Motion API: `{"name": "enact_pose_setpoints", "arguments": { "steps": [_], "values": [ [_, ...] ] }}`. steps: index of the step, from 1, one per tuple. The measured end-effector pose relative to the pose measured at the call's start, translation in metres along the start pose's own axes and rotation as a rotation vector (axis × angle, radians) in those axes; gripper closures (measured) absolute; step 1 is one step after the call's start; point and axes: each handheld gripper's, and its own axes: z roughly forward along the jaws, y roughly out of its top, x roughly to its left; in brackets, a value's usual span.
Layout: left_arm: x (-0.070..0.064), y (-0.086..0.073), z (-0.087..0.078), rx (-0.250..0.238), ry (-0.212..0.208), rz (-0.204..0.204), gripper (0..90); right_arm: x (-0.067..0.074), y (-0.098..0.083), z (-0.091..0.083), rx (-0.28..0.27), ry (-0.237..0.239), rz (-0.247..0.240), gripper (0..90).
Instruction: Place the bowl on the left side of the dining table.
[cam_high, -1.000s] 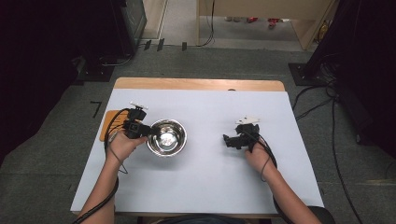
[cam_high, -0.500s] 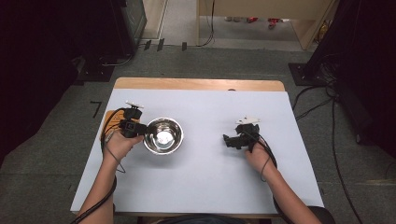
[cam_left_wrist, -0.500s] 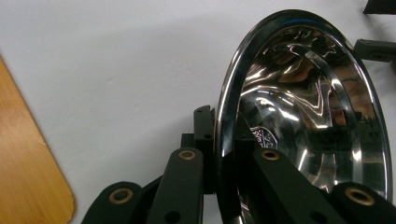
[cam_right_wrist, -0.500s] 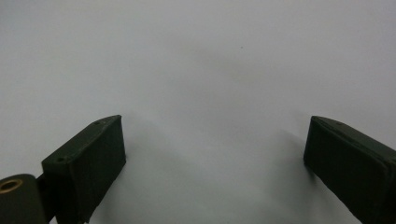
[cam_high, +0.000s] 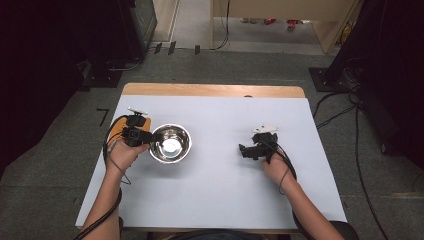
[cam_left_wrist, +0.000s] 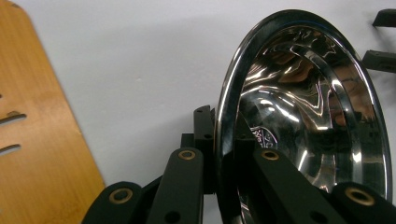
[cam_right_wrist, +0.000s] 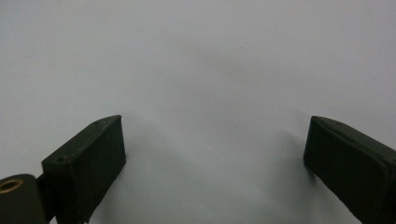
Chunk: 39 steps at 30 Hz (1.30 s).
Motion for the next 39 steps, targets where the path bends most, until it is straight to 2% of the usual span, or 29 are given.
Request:
{"name": "enact_pose_setpoints", "arguments": {
  "steps": [16, 17, 39],
  "values": [
    [0.014, -0.001, -0.008, -0.026, 0.003, -0.048, 87.0, 0.000, 0.000, 0.000, 0.000, 0.000, 0.000, 5.2],
    [0.015, -0.002, -0.009, -0.025, 0.016, -0.047, 87.0, 0.000, 0.000, 0.000, 0.000, 0.000, 0.000, 5.2],
    [0.035, -0.004, -0.019, -0.066, 0.017, -0.111, 87.0, 0.000, 0.000, 0.000, 0.001, 0.000, 0.001, 5.2]
  ]
}}
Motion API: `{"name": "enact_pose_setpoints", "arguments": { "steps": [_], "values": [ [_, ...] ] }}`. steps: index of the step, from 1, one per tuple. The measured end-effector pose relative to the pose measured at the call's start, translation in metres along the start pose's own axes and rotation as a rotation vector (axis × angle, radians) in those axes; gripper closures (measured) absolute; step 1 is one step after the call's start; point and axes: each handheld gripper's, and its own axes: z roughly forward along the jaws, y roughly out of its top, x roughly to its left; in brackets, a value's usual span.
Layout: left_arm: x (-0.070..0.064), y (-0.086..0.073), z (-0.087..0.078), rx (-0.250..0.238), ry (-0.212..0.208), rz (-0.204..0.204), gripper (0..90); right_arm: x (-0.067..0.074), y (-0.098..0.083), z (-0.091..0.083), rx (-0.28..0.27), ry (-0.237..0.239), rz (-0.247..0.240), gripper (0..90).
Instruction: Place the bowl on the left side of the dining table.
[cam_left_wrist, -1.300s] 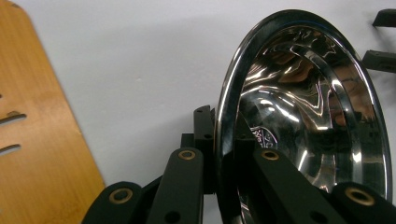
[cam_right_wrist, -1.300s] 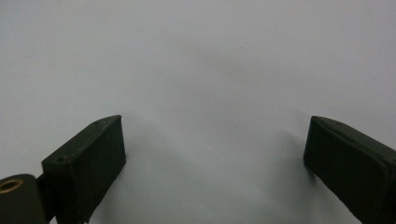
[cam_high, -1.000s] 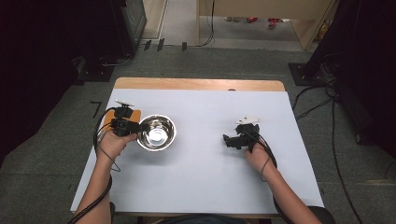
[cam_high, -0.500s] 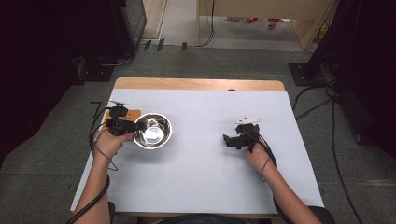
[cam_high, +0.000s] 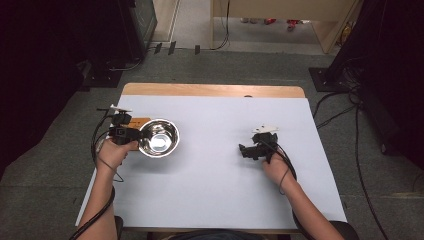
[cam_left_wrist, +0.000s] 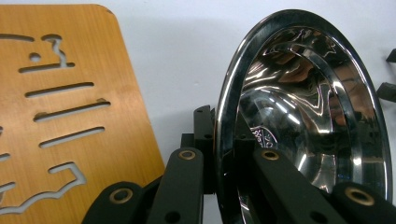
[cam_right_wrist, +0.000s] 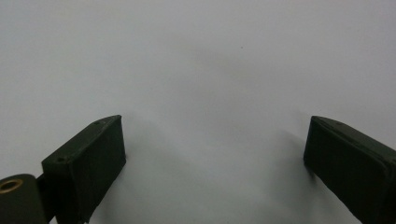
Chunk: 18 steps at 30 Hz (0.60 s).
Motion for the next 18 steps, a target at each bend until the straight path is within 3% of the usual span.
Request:
{"name": "enact_pose_setpoints", "arguments": {
  "steps": [18],
  "values": [
    [0.023, -0.001, -0.010, -0.038, 0.024, -0.068, 87.0, 0.000, 0.000, 0.000, 0.000, 0.000, 0.000, 5.2]
  ]
}}
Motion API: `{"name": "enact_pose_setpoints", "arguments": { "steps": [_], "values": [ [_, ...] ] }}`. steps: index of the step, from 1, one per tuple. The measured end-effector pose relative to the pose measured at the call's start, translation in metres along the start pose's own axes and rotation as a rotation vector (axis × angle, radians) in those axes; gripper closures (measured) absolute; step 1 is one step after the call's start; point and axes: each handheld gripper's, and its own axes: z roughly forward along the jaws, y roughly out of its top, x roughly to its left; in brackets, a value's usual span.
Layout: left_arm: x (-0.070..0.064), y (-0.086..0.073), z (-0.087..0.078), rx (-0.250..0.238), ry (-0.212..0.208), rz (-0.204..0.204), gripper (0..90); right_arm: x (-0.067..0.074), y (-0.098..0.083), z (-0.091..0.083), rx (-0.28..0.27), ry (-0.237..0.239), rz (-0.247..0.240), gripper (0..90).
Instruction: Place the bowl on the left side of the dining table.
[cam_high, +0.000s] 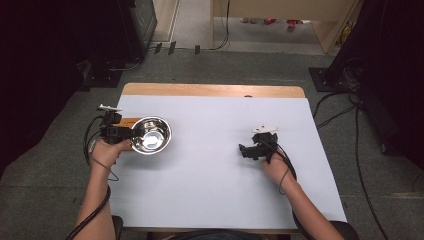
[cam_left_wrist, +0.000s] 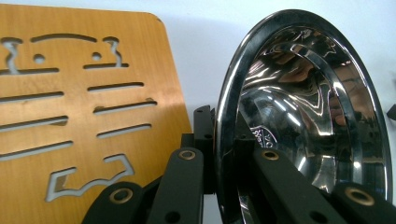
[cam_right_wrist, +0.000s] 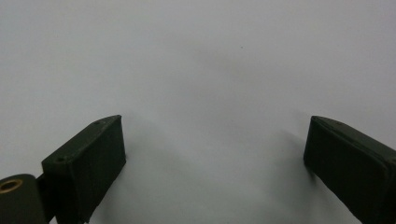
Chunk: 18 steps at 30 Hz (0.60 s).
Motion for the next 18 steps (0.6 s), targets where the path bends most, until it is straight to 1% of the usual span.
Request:
{"name": "enact_pose_setpoints", "arguments": {
  "steps": [3, 13, 15, 16, 18],
  "values": [
    [0.004, 0.000, -0.002, -0.005, 0.012, -0.008, 87.0, 0.000, 0.000, 0.000, 0.000, 0.000, 0.000, 5.2],
    [0.015, 0.002, -0.005, -0.016, 0.033, -0.031, 87.0, 0.000, 0.000, 0.000, 0.000, 0.000, 0.000, 5.2],
    [0.017, 0.001, -0.005, -0.017, 0.045, -0.035, 87.0, 0.000, 0.000, 0.000, 0.000, 0.000, 0.000, 5.2],
    [0.019, 0.001, -0.006, -0.021, 0.058, -0.037, 87.0, 0.000, 0.000, 0.000, 0.000, 0.000, 0.000, 5.2],
    [0.020, 0.001, -0.006, -0.024, 0.054, -0.041, 87.0, 0.000, 0.000, 0.000, 0.000, 0.000, 0.000, 5.2]
  ]
}}
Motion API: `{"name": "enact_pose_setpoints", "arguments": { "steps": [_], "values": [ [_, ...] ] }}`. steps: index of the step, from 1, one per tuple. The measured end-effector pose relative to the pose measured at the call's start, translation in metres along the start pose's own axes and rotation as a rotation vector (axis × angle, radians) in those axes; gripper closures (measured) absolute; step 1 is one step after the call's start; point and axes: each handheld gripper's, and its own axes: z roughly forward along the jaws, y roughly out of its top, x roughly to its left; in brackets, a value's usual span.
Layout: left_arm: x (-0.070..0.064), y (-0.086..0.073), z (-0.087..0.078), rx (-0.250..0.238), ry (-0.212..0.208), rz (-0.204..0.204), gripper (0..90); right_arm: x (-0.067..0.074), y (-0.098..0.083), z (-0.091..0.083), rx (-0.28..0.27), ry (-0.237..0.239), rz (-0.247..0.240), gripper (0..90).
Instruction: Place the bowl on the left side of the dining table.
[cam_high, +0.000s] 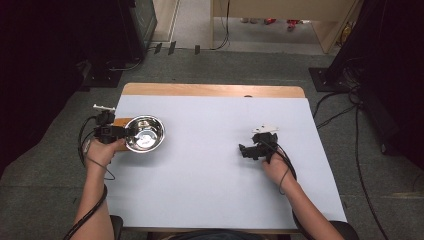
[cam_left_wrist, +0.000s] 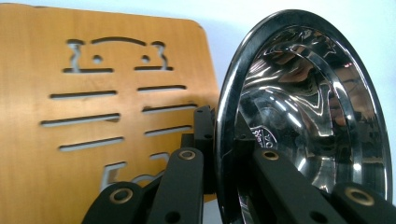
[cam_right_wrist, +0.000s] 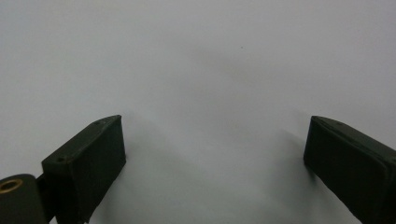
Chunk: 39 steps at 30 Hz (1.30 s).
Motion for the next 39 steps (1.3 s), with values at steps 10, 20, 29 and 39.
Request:
{"name": "enact_pose_setpoints", "arguments": {
  "steps": [10, 20, 29, 39],
  "values": [
    [0.011, 0.001, -0.003, -0.027, 0.016, -0.035, 87.0, 0.000, 0.000, 0.000, 0.000, 0.000, 0.000, 5.2],
    [0.017, 0.002, -0.002, -0.039, 0.023, -0.050, 87.0, 0.000, 0.000, 0.000, 0.000, 0.001, 0.001, 5.2],
    [0.029, 0.004, -0.003, -0.055, 0.043, -0.077, 87.0, 0.000, 0.000, 0.000, -0.001, 0.001, 0.003, 5.2],
    [0.038, 0.005, -0.004, -0.065, 0.051, -0.095, 87.0, 0.000, 0.000, 0.000, -0.001, 0.001, 0.002, 5.2]
  ]
}}
